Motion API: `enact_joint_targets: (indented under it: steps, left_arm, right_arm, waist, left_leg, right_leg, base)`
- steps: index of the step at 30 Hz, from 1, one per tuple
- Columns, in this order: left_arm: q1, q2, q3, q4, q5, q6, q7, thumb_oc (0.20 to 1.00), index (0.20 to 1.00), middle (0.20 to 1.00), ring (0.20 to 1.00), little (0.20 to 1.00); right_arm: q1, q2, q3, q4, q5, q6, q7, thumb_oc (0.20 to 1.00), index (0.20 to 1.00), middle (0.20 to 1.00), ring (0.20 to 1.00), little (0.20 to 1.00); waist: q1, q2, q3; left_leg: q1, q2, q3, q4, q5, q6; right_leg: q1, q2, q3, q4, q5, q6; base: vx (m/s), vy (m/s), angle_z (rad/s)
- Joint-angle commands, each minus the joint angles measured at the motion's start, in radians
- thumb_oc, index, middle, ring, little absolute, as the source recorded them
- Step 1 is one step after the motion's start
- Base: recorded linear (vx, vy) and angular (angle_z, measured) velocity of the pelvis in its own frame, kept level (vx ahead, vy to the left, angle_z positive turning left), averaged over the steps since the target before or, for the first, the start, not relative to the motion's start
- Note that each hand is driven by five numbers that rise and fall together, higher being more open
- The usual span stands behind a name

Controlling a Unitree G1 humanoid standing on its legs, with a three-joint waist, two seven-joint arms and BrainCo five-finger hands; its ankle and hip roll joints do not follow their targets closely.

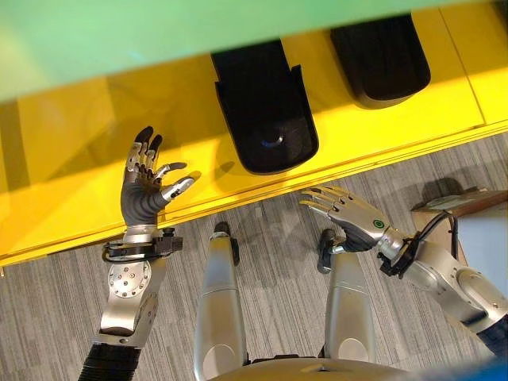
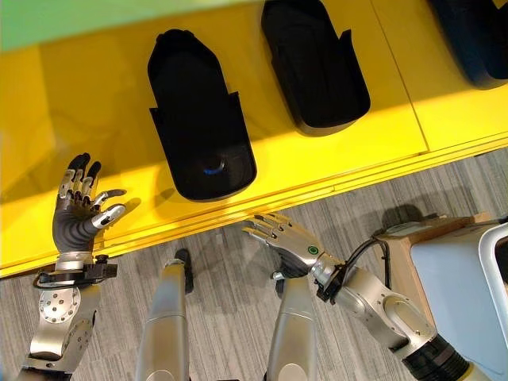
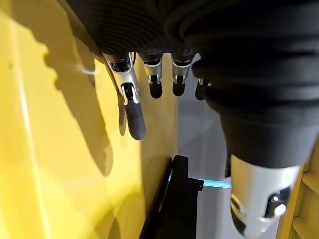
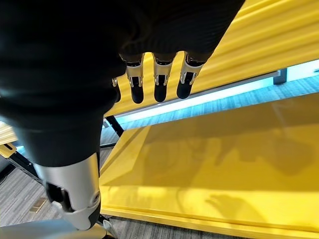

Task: Move parts from the plastic box to the shelf.

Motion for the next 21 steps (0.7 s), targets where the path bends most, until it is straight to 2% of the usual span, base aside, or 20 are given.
enact_joint_targets:
  steps: [1,21]
  left_arm:
    - [0.058,-0.006,-0.011,0.056,0.009,0.017,0.024,1.0,1.0,1.0,1.0,1.0]
    - [0.052,-0.018,-0.016,0.06,0.021,0.018,0.047,1.0,1.0,1.0,1.0,1.0]
  right_arm:
    - [-0.04,0.016,0.03,-0.015,0.036,-0.012,-0.021,1.0,1.0,1.0,1.0,1.0]
    - [-0.154,0.071,0.067,-0.006,0.021,0.015,-0.054,1.0,1.0,1.0,1.0,1.0]
  waist:
    - [0.012,-0.018,-0.011]
    - [0.027,-0.014,-0.013]
  left_leg:
    - [-0.039,0.01,-0.017,-0.052,0.107,0.011]
    - [-0.04,0.005,-0.02,-0.066,0.112,0.013]
  right_leg:
    - [-0.024,-0.01,0.012,0.004,0.076,-0.035]
    - [-0.022,-0.015,0.008,-0.003,0.073,-0.031]
  base:
    - [0.0,0.0,0.0]
    - [0.0,0.0,0.0]
